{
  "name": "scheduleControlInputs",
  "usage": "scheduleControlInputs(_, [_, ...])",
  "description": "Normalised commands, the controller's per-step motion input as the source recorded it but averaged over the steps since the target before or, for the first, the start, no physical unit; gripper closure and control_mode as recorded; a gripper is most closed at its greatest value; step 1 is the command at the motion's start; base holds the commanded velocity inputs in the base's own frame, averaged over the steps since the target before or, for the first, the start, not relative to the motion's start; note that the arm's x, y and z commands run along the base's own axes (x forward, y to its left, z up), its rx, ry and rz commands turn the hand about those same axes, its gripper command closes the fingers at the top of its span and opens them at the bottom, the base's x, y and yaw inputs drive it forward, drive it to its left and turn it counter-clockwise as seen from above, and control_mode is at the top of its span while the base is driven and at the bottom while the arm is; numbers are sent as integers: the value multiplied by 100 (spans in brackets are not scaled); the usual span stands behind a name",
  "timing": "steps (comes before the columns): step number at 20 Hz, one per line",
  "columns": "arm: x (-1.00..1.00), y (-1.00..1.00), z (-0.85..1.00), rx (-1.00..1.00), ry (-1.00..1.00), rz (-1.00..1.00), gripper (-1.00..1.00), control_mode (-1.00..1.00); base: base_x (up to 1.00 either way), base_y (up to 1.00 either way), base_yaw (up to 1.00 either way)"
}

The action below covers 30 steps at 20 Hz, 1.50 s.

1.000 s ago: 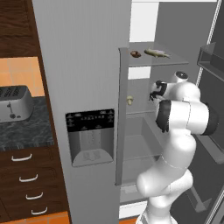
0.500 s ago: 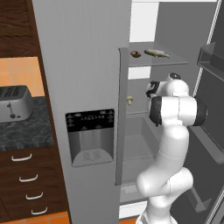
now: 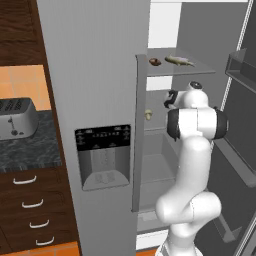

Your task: Place one mushroom and one fish in each tupperware on the nearby counter, to pack two identical lunches.

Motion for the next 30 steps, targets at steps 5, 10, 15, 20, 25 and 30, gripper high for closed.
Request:
scheduleControlInputs(5, [-16,32,-20,1,0,-1,-100,-100,0,0,0])
scheduleControlInputs(10, [16,14,0,0,1,-5,-100,-100,0,0,0])
scheduleControlInputs(15, [12,-6,-62,0,0,-4,-100,-100,0,0,0])
scheduleControlInputs(20, [-3,-4,-72,2,-1,-1,-100,-100,0,0,0])
scheduleControlInputs(25, [-3,0,-35,3,0,0,100,-100,0,0,0])
scheduleControlInputs(30, [-8,0,-20,0,1,0,100,-100,0,0,0])
